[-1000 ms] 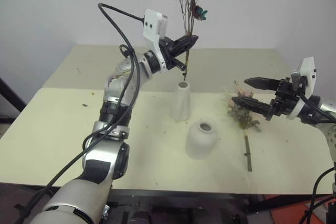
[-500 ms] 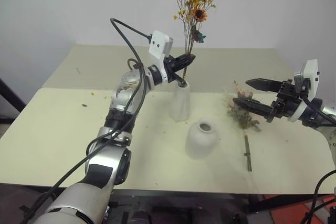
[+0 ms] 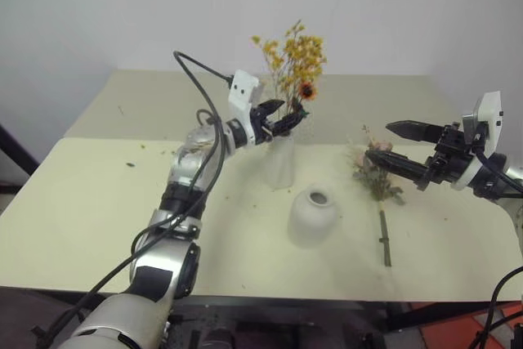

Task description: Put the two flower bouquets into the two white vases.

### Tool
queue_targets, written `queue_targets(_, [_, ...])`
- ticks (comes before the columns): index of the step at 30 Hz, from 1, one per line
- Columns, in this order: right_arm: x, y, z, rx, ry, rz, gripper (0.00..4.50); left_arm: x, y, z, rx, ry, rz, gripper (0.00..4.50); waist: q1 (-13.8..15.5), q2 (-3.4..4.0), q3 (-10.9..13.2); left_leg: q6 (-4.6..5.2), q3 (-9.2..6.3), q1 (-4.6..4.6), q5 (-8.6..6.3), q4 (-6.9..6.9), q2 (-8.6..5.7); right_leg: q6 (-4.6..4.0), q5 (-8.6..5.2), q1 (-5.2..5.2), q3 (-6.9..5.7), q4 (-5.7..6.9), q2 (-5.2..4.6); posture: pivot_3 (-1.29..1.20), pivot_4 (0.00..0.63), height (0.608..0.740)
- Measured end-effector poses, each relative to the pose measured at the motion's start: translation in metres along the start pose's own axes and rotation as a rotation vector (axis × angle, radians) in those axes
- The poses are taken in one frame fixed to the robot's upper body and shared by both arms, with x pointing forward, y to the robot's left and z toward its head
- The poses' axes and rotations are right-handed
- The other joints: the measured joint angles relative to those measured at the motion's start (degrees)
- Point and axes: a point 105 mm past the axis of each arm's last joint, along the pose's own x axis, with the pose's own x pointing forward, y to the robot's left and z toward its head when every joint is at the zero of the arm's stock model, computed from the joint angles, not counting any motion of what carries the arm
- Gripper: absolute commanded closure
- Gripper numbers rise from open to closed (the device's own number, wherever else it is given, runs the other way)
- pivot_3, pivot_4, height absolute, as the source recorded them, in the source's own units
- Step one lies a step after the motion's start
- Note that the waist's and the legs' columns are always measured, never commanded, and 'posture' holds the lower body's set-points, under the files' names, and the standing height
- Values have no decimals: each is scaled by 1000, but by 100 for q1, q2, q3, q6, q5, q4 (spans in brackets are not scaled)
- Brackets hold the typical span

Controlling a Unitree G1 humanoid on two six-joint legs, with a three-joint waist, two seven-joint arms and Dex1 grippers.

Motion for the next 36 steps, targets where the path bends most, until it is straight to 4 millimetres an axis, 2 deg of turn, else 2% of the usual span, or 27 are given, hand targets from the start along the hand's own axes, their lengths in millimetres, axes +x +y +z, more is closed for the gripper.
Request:
queue_targets(5, [-1, -1, -3, 3, 10, -7, 0, -34, -1, -2, 18, 76, 8, 32, -67, 0, 0, 0, 0, 3, 0, 0, 2, 0, 0, 0, 1, 5, 1, 0, 150, 740])
queue_targets(8, [-5, -5, -13, 17, 53, -38, 0, -53, -3, -3, 21, 121, 1, 32, -63, 1, 0, 0, 0, 5, 0, 0, 2, -1, 0, 0, 1, 8, 1, 0, 150, 740])
queue_targets(14, [-17, -14, -51, 98, 294, -138, 0, -103, -20, 2, 111, 184, -136, 32, -83, 3, 1, 1, 1, 5, -1, -1, 4, -6, -3, -5, 2, 11, 2, 0, 150, 740])
queue_targets(19, [-16, -12, -74, 153, 548, -171, 0, -129, -41, 11, 164, 249, -324, 32, -67, 5, 3, 1, 1, 4, -1, 0, 5, -10, -5, -7, 2, 10, 2, 0, 150, 740])
queue_targets(26, [-7, -14, -83, 367, 801, -214, 0, -129, -56, 29, 194, 222, -453, 32, -64, 5, 3, 2, 2, -38, 0, 0, 6, -11, -3, -51, 1, 11, 3, 0, 150, 740])
queue_targets(35, [-4, -27, -140, 514, 1079, -352, 0, -120, -66, 29, 208, 203, -517, 32, -70, 5, 3, 3, 2, -80, 0, 3, 5, -22, 5, -94, 1, 11, 3, 0, 150, 740])
queue_targets(36, [-1, -31, -139, 504, 1077, -358, 176, -119, -66, 29, 206, 201, -515, 8, -71, 5, 3, 3, 2, -79, 0, 3, 5, -20, 4, -94, 1, 13, 3, 0, 150, 740])
